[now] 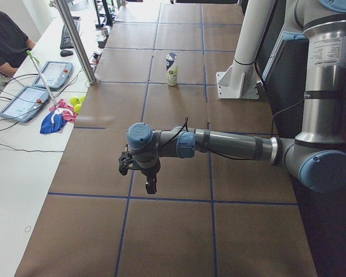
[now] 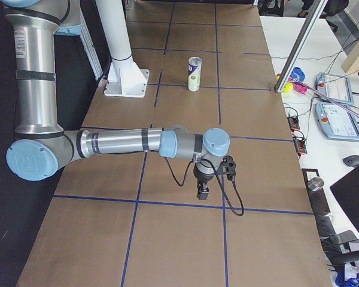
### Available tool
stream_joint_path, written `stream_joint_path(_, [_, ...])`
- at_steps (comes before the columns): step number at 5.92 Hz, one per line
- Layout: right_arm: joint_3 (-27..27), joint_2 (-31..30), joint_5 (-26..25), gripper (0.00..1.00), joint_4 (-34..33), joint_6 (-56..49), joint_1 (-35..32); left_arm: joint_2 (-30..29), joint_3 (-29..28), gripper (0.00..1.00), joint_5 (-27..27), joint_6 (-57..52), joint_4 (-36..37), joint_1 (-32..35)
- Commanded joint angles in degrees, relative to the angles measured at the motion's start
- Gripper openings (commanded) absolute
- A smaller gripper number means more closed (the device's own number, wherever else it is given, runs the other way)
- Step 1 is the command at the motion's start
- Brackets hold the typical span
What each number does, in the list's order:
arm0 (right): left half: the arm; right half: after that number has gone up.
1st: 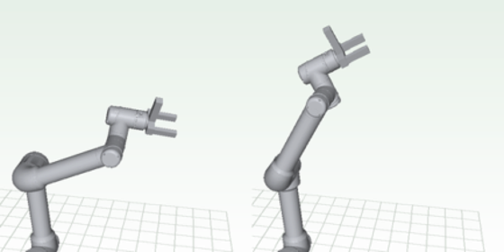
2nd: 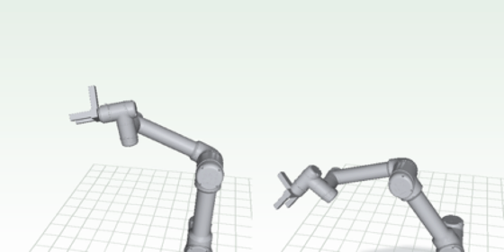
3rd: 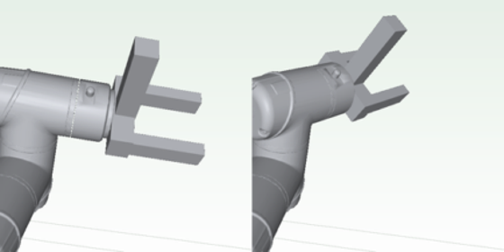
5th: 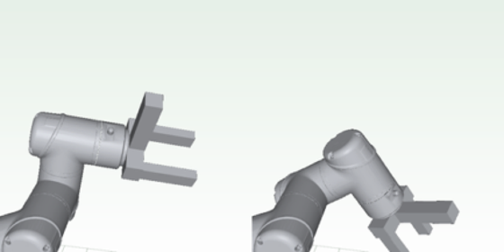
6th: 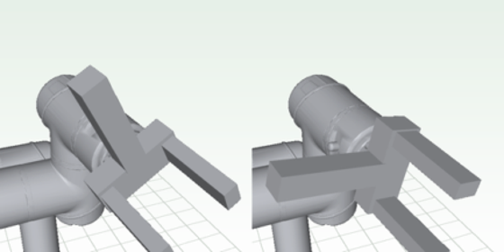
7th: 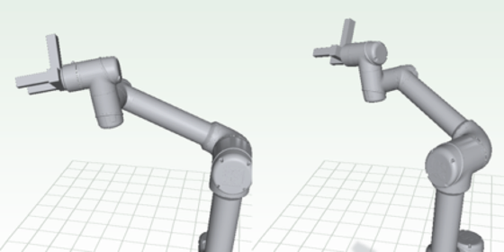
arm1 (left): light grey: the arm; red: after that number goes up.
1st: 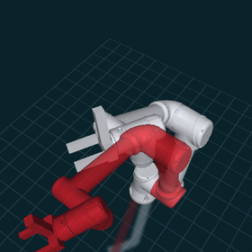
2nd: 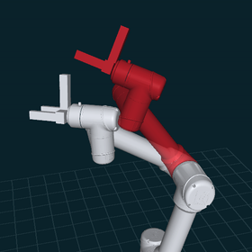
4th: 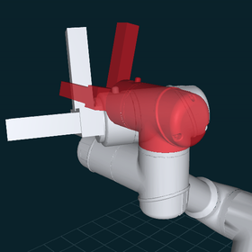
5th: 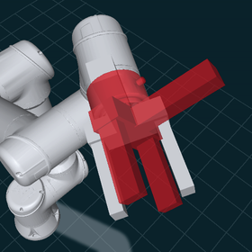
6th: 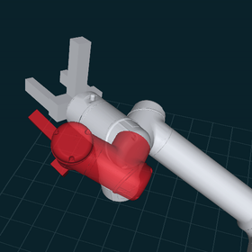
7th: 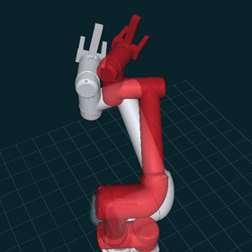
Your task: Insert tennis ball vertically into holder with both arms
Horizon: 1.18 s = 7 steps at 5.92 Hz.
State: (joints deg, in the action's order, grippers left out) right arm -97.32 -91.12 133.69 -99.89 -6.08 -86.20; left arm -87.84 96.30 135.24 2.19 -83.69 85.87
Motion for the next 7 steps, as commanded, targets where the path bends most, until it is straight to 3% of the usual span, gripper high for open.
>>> stream_joint_path(1, [0.2, 0.4, -0.3, 1.00, 0.0, 0.1, -0.1, -1.1, -1.8, 1.00, 0.0, -2.5, 0.0, 0.0])
stream_joint_path(7, [0.1, 0.3, 0.0, 1.00, 0.0, 0.4, -0.2, -0.8, -0.8, 1.00, -0.5, -2.9, 0.1, 0.1])
